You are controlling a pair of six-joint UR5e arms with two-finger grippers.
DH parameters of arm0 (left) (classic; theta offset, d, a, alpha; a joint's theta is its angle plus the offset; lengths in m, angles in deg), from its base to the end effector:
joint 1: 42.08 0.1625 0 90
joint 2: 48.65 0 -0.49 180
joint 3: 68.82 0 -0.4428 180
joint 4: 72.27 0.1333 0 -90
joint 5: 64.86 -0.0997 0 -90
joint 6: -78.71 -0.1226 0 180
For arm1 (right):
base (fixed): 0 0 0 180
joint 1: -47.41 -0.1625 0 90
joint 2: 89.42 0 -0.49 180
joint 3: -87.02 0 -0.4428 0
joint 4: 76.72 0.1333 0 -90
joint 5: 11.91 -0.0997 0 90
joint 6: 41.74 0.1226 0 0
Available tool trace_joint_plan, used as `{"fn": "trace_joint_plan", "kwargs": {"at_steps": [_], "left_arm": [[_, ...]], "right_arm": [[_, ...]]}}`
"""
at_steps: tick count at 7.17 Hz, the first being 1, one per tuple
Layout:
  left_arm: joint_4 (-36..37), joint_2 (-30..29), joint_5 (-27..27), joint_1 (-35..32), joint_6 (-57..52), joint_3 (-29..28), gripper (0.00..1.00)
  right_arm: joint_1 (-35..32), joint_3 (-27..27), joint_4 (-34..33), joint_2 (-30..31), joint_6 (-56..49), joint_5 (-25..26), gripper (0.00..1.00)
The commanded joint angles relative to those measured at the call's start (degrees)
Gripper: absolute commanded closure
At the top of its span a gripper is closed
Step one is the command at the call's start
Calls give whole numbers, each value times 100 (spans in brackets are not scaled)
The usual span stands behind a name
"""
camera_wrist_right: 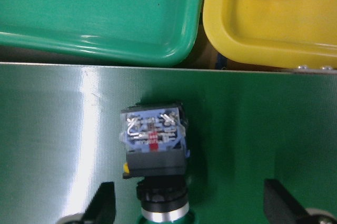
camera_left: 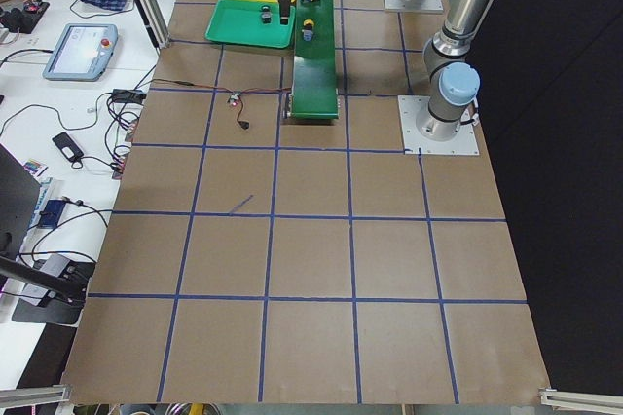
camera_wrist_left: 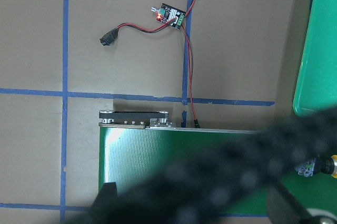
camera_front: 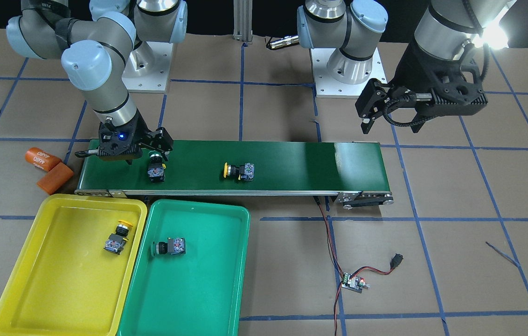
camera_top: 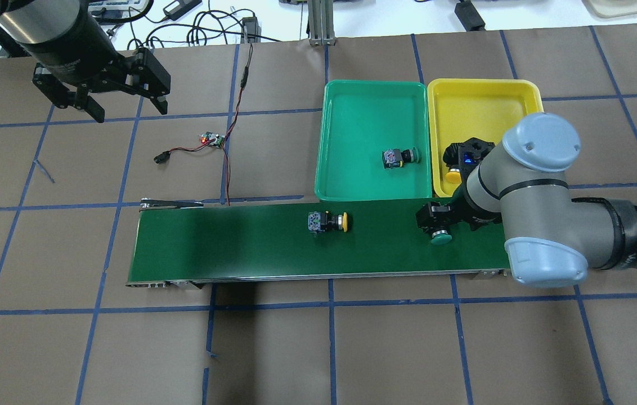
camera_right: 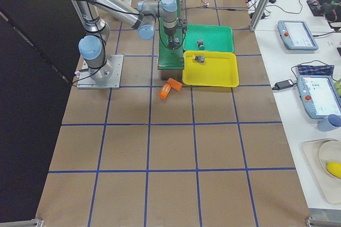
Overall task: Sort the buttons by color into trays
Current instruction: 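Grasp the next button arriving at the belt end with the right gripper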
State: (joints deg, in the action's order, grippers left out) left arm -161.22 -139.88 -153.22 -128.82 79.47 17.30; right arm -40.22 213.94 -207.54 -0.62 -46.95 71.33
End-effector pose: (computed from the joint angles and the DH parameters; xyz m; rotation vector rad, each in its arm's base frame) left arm -0.1047 -0.5671 0.5570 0.1077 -3.1109 0.1015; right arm 0.1284 -0.4697 0.2621 -0.0792 3.0248 -0.0830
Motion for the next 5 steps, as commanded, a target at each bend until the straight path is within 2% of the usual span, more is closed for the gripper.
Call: {"fn": "trace_joint_plan", "kwargs": {"at_steps": [1, 2, 3, 4, 5], "left_arm": [[0, 0, -6, -1, 3, 1, 0], [0, 0, -6, -1, 3, 1, 0], [0, 0, -6, -1, 3, 1, 0], [0, 0, -6, -1, 3, 1, 0], [0, 0, -6, -1, 3, 1, 0]], "right_arm": [[-9, 0, -127, -65, -32, 25, 21], [-9, 0, -137, -109, -15, 8, 45], [-9, -9, -137, -109, -75, 16, 62], [-9, -18, -146, -109, -154, 16, 77], [-9, -105, -215, -109, -303, -10, 85]]}}
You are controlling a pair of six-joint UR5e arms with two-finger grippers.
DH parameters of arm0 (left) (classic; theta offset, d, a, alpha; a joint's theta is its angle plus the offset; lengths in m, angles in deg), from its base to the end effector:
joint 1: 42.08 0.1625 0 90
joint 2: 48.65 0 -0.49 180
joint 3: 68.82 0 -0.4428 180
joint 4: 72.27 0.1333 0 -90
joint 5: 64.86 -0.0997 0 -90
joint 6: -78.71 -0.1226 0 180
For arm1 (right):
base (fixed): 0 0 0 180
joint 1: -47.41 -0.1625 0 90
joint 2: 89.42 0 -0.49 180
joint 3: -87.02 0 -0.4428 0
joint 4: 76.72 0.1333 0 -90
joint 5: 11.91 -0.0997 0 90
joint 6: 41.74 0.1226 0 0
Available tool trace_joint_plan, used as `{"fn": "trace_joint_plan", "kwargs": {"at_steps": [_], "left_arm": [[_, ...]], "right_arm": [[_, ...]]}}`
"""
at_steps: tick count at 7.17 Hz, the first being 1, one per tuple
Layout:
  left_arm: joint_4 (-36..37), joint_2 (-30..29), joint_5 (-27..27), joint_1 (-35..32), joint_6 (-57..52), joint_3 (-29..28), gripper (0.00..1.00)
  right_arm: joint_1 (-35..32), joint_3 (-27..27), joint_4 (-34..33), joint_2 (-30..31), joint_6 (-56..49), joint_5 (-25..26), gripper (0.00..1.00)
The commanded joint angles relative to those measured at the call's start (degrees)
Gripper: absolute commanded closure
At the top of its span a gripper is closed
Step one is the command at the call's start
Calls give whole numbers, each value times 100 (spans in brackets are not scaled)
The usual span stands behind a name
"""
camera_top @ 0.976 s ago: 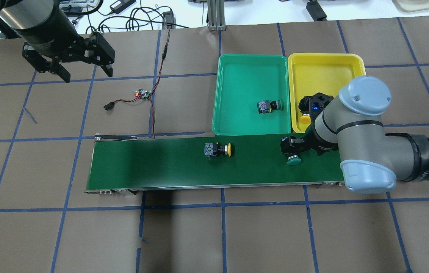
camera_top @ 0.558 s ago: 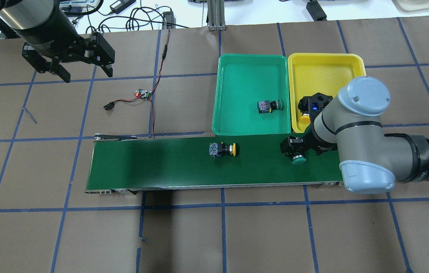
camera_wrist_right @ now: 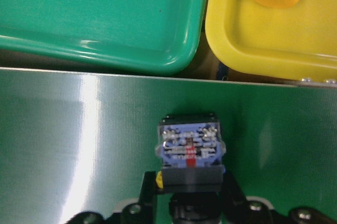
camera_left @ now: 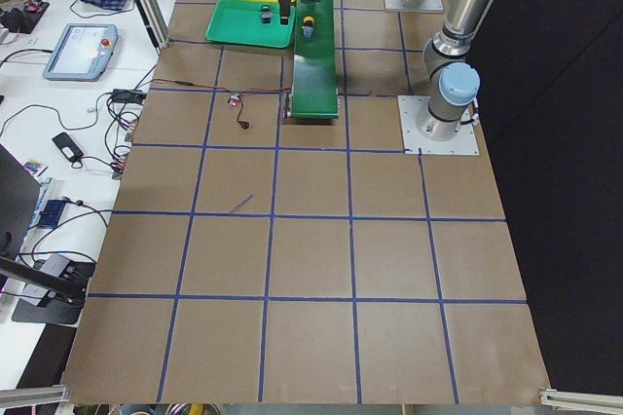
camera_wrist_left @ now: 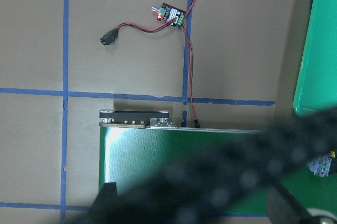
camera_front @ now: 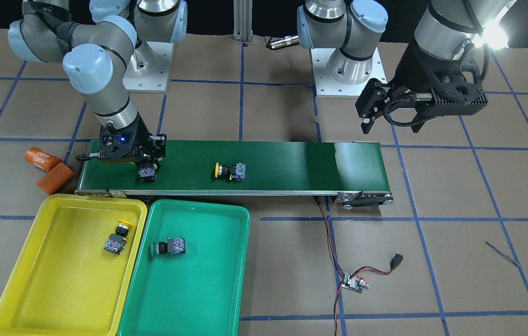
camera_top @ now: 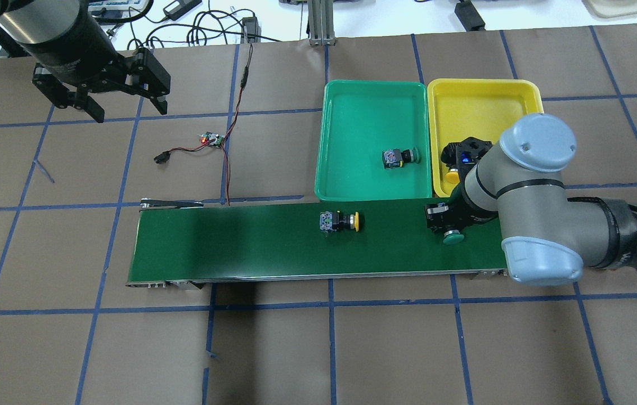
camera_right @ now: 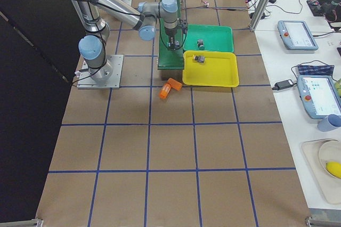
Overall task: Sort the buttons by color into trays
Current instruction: 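Place the held button into the green tray with the right gripper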
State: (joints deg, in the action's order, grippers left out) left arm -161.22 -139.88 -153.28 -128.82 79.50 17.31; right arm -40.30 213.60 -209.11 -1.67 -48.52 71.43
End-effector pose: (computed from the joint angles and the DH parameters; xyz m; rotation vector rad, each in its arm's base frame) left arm -0.1046 -0.5671 0.5569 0.1086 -3.1119 0.1012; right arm 0.1286 -0.4768 0.2591 -0.1241 3.0262 -0.1078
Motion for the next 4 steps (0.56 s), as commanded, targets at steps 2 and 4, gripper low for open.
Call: {"fn": "trace_joint_plan", "kwargs": {"at_steps": [2, 4], "left_arm": [[0, 0, 0, 0, 0, 0, 0], [0, 0, 0, 0, 0, 0, 0]], "right_arm": [[-9, -735, -76, -414, -175, -946, 84], [-183, -2077, -59, -1484, -157, -1242, 65]]}}
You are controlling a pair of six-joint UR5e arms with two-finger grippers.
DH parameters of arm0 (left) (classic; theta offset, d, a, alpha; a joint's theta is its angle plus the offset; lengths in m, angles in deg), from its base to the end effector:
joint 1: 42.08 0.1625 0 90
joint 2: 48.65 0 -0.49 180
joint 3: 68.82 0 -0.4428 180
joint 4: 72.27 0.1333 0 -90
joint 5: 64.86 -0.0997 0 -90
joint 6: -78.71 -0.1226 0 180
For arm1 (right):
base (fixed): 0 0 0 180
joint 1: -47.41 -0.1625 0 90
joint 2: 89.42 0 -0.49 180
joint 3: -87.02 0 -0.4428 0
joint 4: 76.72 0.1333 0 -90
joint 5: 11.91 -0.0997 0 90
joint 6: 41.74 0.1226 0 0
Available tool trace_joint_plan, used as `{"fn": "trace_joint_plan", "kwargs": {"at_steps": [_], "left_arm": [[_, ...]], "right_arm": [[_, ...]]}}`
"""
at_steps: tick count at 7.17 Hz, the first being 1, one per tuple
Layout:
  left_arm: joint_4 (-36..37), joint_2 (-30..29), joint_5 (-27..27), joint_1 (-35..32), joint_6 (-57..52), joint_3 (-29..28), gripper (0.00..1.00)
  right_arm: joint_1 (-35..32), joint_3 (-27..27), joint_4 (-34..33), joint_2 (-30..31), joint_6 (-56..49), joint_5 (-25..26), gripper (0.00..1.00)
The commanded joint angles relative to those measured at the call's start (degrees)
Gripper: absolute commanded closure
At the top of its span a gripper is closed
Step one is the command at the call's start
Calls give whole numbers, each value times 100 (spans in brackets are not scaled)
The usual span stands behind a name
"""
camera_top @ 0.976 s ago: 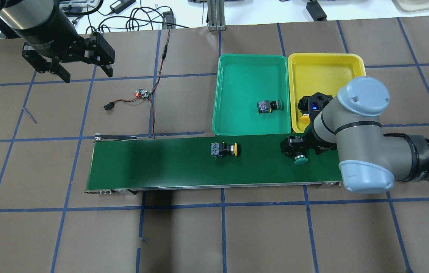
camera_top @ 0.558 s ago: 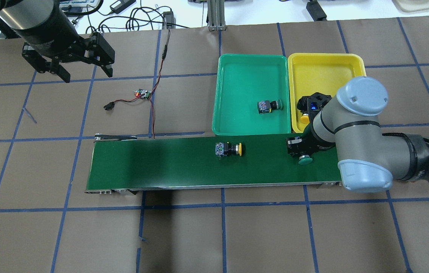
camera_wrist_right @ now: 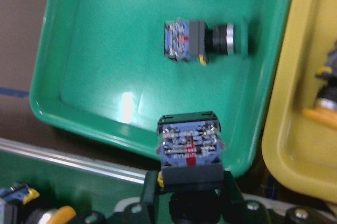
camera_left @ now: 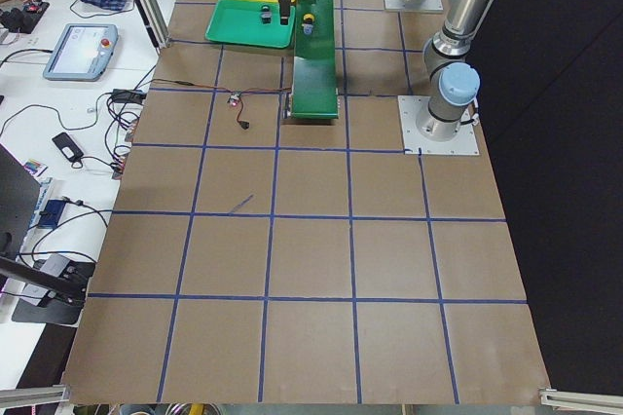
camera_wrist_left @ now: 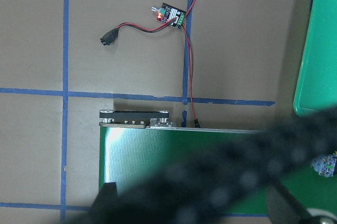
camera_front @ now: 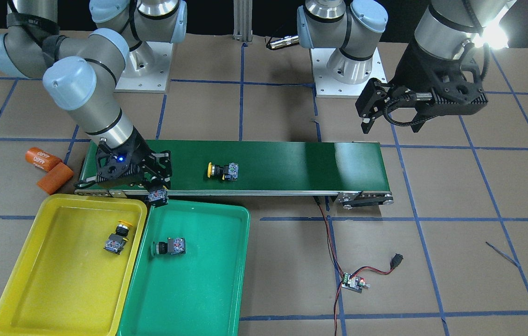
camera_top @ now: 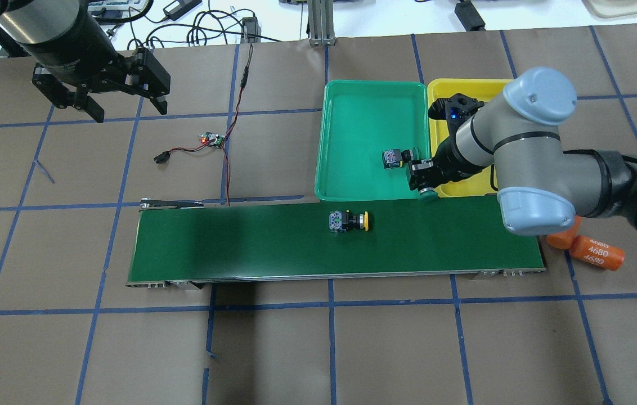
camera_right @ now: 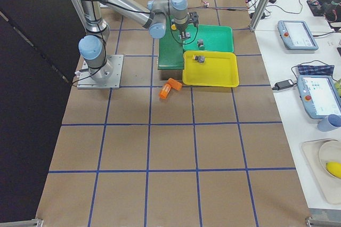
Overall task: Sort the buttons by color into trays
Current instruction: 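Place the held button into the green tray with the right gripper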
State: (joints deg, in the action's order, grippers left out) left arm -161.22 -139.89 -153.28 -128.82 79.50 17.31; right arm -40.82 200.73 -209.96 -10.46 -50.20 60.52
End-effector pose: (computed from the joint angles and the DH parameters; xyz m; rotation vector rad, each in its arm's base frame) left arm -0.1046 -0.5672 0.5568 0.1086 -3.1119 0.1009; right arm 0.1525 -0.5785 0.2902 -0.1982 2.8324 -0.2490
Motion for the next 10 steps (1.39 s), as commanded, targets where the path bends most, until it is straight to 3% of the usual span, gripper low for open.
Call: {"fn": "trace_joint_plan", "kwargs": {"at_steps": [1, 2, 3, 5, 6, 9, 10], "left_arm": [[0, 0, 0, 0, 0, 0, 0], [0, 0, 0, 0, 0, 0, 0], [0, 0, 0, 0, -9, 0, 0], [0, -8, 0, 0, -9, 0, 0], [9, -8, 0, 0, -9, 0, 0], [9, -8, 0, 0, -9, 0, 0], [9, -8, 0, 0, -9, 0, 0]], "right_arm": [[-394, -1311, -35, -1141, 37, -124, 35], [-509, -1673, -27, -1572, 38, -133, 7], [-511, -1763, -18, -1664, 90, -115, 0], [-485, -1660, 61, -1534, 82, -106, 0], [-493, -1407, 166, -1193, 82, 163, 0], [-502, 200, 176, 291, -548, 1813, 0], [-502, 448, 158, 556, -1282, 1836, 0]]}}
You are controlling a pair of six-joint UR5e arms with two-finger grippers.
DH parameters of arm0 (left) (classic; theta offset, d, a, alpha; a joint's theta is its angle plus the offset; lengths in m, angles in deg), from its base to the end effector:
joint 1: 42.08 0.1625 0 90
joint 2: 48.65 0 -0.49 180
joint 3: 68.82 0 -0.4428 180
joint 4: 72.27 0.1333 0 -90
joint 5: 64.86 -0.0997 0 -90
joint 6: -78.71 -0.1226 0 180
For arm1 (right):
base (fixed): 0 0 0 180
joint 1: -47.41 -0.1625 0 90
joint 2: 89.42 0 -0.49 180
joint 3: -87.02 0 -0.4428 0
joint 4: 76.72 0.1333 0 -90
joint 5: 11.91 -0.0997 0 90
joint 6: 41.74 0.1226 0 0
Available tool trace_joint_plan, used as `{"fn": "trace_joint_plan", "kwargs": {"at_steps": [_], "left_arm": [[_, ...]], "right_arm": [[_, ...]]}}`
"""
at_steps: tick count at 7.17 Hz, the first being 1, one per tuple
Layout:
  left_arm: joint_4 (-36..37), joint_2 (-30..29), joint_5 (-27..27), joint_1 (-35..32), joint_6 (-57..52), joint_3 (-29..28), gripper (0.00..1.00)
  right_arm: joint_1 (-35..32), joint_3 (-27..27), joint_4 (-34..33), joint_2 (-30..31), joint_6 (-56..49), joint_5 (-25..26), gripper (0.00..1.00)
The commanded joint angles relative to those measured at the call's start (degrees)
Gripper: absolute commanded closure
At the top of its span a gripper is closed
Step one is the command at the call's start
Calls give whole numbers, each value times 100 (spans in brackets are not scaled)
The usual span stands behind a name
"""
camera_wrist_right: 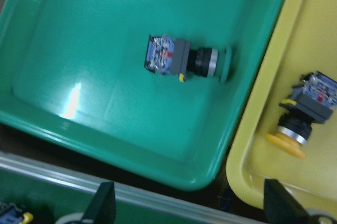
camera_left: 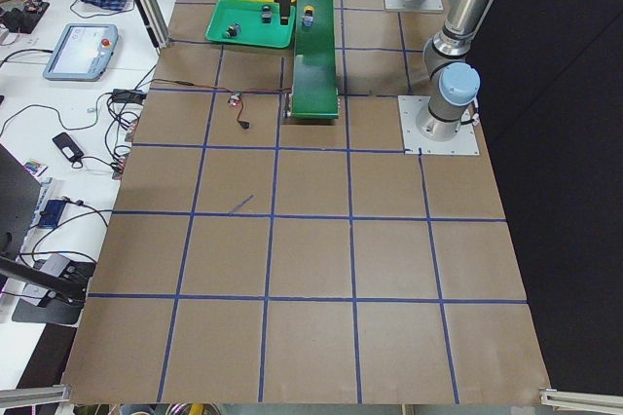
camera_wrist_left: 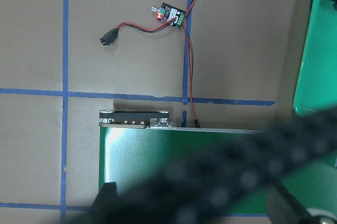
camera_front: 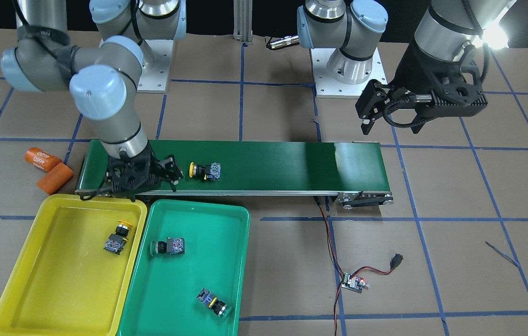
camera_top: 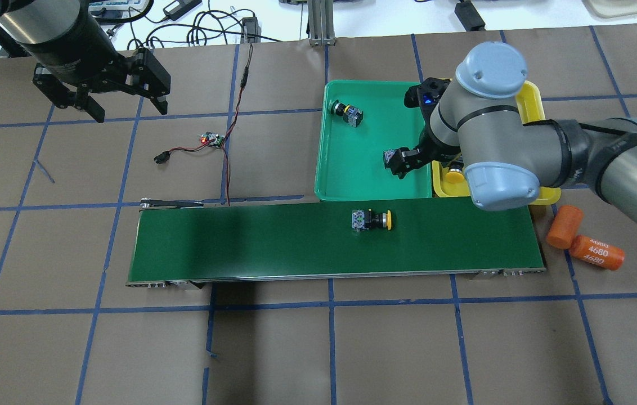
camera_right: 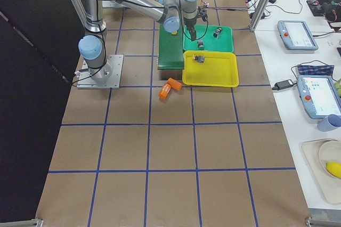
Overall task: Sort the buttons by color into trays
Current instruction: 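Place the held button into the green tray with the right gripper, then grasp the last yellow-capped button on the belt with the right gripper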
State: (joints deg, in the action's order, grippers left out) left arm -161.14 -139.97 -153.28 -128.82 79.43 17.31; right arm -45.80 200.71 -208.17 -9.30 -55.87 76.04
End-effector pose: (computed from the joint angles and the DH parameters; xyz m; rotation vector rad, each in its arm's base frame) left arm -0.1046 -0.5679 0.5562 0.1067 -3.1120 0.1010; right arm 0.1693 -0.5600 0.2927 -0.4728 3.0753 -0.2186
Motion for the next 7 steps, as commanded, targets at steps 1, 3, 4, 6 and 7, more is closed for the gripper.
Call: {"fn": "trace_joint_plan", "kwargs": {"at_steps": [1, 3, 4, 6, 7], "left_arm": [[1, 0, 0, 0, -2, 0, 0], [1, 0, 0, 0, -2, 0, 0], [1, 0, 0, 0, -2, 0, 0], [1, 0, 0, 0, -2, 0, 0], [1, 0, 0, 0, -2, 0, 0]], "right_arm": [[22, 609, -74, 530, -1828, 301, 0], [31, 759, 13, 705, -3132, 293, 0], [48, 951, -21, 828, -4018, 284, 0], [127, 1032, -31, 838, -5942, 293, 2], [206, 1041, 22, 838, -6796, 301, 2]]}}
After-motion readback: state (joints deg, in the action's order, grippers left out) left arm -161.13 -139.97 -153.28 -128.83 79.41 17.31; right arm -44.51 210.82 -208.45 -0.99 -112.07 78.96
